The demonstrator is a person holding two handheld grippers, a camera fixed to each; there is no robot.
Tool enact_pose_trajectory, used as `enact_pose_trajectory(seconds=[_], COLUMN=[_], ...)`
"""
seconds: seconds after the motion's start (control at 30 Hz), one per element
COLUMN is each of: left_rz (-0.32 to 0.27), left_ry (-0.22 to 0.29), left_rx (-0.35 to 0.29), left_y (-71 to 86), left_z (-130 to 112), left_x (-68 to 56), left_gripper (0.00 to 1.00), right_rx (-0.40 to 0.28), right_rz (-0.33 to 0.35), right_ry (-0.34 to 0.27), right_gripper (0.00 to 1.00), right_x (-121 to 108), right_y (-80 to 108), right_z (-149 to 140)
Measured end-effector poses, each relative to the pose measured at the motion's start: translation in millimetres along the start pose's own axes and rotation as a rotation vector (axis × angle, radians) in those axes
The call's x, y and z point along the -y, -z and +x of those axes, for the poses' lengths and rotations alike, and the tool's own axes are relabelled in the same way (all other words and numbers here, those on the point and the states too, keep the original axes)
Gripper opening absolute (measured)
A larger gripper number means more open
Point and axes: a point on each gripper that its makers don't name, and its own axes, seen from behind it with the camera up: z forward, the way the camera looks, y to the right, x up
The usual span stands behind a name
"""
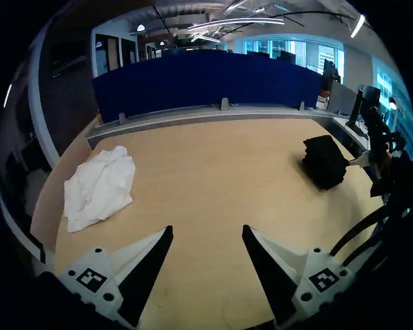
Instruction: Fold towel
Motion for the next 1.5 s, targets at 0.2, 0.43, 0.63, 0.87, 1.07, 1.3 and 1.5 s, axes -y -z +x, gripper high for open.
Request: enact_pose_trajectory(seconds=[0.2,0.43,0.63,0.87,1.07,1.3,1.5], left_rz=[0.002,-0.001,-0.001,0.005,0.014,0.02,0.023], left_ry=[0.001,0.0,0.0,0.006,0.014,0.019,0.02], left_rx=[0.001,-0.003,-0.003,-0.006,-0.004,-0.003,0.003], left_y=[-0.3,-0.1,0.7,4.5,5.9,4.8,3.9], left_z=[0.3,1.4,1.3,1.6,-1.7,-3.4,-5.4], left_x=[3.3,4.5,5.3,7.2,11.2,15.6,17.7], left_gripper=[0.93,0.93,0.93,0.93,0.93,0.93,0.93], right_rx=[-0.052,-0.077,-0.112,-0.135,-0.14,-0.126,-0.088], right_rz=[-0.036,-0.062,-0.04,-0.013,0.017,0.026,0.02], right_ry=[0.022,0.024,0.023,0.036,0.04,0.031,0.012], right_gripper=[0.44,0.73,1.0,1.0,1.0,1.0,1.0], right_x=[-5.3,-10.0,3.6,26.3,49.5,61.0,61.6], right_y=[13.7,21.6,20.3,11.2,-0.5,-13.4,-29.8], right_z=[11.7,18.0,30.1,44.2,51.7,45.9,25.0])
